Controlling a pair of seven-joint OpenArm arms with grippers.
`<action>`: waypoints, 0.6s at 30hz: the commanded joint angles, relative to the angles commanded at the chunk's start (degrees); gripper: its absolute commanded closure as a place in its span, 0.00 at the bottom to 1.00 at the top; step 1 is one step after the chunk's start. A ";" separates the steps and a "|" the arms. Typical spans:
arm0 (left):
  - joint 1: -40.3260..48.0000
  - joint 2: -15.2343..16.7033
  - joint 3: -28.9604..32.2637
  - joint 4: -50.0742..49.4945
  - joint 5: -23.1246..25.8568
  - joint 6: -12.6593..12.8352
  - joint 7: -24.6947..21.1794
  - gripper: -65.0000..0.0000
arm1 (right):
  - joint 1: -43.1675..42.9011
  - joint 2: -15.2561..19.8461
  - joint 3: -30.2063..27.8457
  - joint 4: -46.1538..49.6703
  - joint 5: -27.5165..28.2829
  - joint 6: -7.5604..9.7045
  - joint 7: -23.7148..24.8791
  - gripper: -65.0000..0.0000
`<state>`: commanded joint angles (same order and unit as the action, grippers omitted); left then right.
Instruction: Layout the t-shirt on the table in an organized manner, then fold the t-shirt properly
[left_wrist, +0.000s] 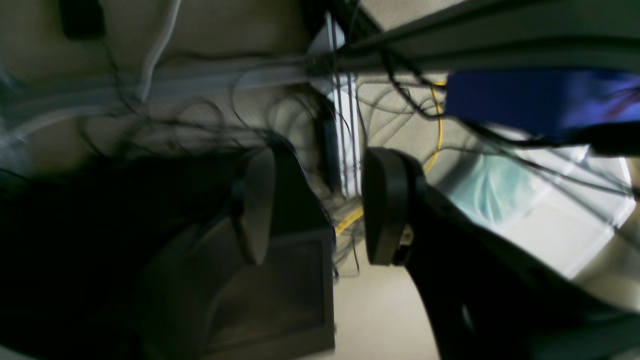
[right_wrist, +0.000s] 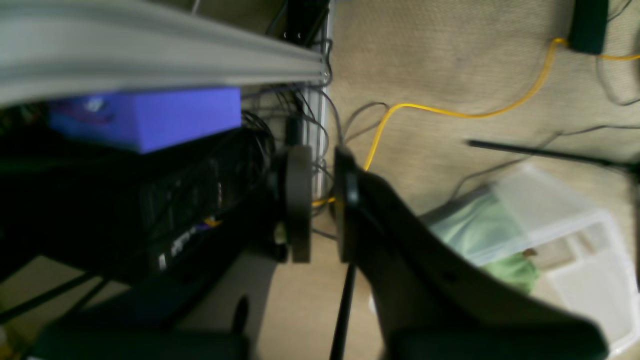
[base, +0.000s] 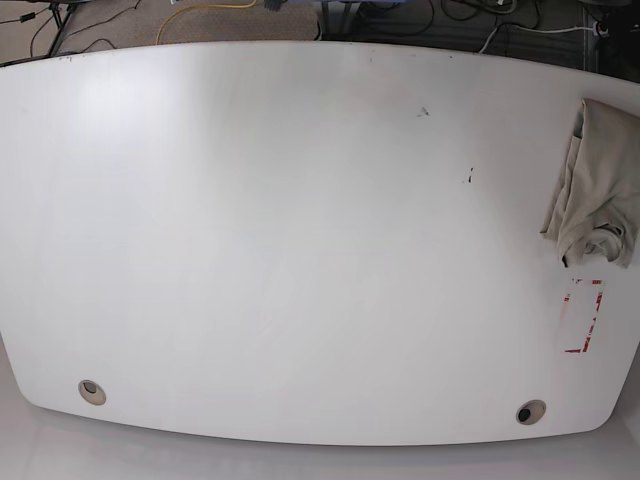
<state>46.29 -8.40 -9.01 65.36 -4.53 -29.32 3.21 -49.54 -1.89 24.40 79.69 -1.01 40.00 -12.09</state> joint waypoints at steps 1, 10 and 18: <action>-1.32 -0.09 0.53 -1.58 0.00 0.00 0.00 0.60 | 0.88 0.00 -0.09 -1.67 -0.53 0.00 0.79 0.89; -14.86 -0.88 2.99 -22.95 0.44 0.09 0.00 0.60 | 11.16 0.18 0.09 -19.43 -4.57 0.00 2.90 0.89; -24.09 -1.58 7.12 -37.45 4.92 7.38 -2.90 0.59 | 17.85 1.32 -0.26 -27.96 -7.65 -4.00 2.99 0.89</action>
<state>22.20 -9.98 -1.89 27.91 0.40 -21.93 0.31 -31.69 -0.57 24.13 51.74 -8.66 36.00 -9.10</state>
